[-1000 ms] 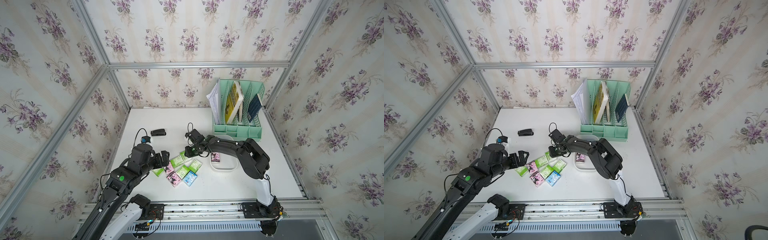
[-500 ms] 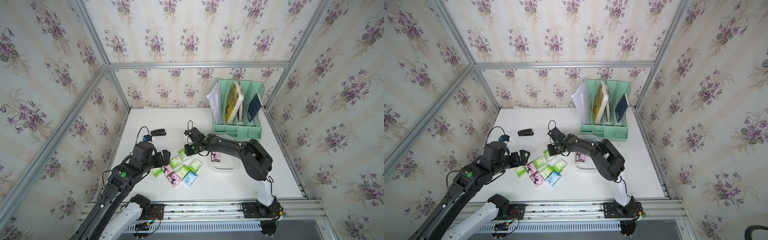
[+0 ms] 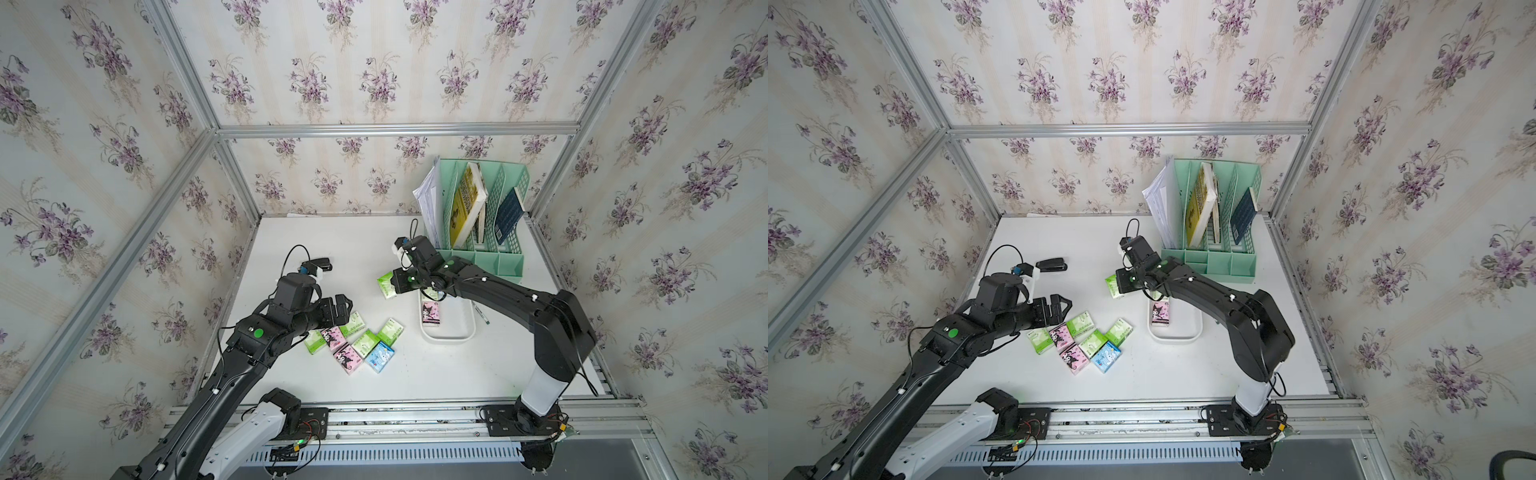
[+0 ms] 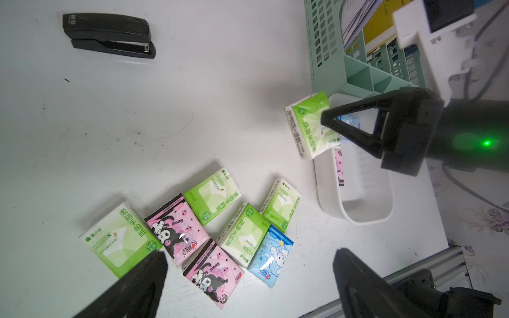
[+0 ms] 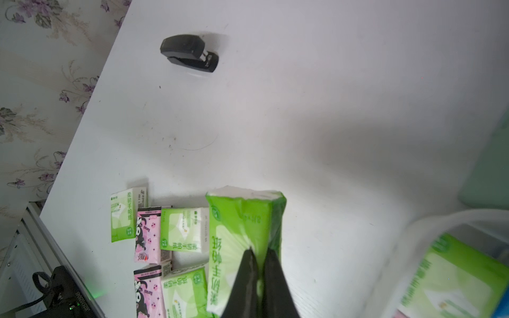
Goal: Put the pocket tissues into the storage box
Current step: Pick up the pocket tissues from the center of the board, then place the pocket tissues in the storage box.
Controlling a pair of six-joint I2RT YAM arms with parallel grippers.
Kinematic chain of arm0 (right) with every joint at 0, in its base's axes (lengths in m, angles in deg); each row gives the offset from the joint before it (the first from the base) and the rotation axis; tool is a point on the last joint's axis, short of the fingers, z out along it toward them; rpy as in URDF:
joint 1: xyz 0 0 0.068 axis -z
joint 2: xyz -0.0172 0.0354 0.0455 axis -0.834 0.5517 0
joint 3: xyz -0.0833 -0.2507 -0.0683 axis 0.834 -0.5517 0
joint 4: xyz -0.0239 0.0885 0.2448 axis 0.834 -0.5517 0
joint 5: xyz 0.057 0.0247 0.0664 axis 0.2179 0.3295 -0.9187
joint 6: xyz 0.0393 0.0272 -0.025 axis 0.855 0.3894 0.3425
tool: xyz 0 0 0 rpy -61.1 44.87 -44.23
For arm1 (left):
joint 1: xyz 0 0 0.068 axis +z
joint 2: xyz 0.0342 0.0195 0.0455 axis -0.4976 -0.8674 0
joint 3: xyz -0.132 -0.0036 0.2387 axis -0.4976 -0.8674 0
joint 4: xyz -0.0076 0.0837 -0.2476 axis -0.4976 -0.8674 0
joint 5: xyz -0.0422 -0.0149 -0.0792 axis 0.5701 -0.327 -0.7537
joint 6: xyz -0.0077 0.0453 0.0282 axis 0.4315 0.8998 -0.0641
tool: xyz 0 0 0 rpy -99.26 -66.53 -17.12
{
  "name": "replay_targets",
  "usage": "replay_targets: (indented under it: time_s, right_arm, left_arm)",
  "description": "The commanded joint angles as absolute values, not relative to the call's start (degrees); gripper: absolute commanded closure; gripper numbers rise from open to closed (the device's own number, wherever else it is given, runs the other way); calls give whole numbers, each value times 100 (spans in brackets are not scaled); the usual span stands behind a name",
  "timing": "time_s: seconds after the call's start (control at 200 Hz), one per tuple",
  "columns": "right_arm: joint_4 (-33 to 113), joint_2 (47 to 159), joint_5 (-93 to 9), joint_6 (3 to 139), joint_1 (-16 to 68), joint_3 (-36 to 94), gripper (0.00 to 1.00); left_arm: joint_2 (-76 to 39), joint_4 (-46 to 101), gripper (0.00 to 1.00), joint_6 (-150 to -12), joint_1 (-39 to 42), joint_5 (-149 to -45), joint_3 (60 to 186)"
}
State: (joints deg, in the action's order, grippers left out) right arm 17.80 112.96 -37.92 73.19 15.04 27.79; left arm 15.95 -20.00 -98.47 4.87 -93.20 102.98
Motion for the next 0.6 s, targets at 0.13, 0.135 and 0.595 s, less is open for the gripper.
replay_targets:
  time_s: [0.13, 0.135, 0.595]
  right_arm:
    - [1358, 10144, -3661, 6948, 2333, 1956, 100]
    - [1345, 10115, -3658, 6940, 2353, 1942, 100]
    - [1248, 9143, -3516, 6927, 3120, 298, 100]
  left_arm:
    - [1347, -1553, 1, -9939, 180, -9375, 10411]
    - [1343, -1548, 1, -9935, 176, -9373, 10412]
    - [1322, -1483, 1, -9976, 14, -9215, 10336]
